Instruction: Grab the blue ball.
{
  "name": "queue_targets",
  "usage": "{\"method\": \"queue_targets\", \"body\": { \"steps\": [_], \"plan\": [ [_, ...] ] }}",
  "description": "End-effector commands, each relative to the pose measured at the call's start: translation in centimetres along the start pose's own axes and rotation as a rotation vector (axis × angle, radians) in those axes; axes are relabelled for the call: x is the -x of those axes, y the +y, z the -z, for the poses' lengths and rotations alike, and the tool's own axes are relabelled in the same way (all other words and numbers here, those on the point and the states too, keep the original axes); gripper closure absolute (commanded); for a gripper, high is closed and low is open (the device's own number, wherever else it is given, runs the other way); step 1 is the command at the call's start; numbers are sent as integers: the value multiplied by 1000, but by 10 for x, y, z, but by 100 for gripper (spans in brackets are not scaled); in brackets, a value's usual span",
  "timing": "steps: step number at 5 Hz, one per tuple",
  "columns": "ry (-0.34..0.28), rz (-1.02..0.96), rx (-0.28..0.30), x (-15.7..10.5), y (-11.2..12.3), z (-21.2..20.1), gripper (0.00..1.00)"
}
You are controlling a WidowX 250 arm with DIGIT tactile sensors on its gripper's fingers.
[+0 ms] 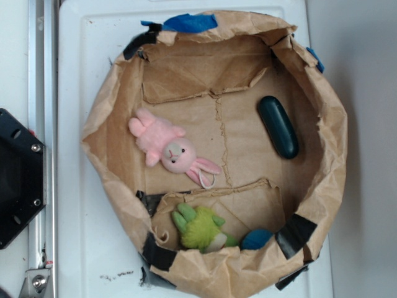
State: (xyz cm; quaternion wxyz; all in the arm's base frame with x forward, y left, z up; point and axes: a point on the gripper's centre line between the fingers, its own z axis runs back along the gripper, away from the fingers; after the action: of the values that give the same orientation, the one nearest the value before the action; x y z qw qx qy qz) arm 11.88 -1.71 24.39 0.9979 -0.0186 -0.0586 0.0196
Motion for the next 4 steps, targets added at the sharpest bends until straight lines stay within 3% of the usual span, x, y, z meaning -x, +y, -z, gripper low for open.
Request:
{"method": "queue_targets", "body": {
  "steps": [1,3,4],
  "plan": [
    [0,0,0,0,0,0,0],
    [-55,-23,-43,-90,19,21,0],
    [-114,195,-28,-111,23,36,0]
  ]
}}
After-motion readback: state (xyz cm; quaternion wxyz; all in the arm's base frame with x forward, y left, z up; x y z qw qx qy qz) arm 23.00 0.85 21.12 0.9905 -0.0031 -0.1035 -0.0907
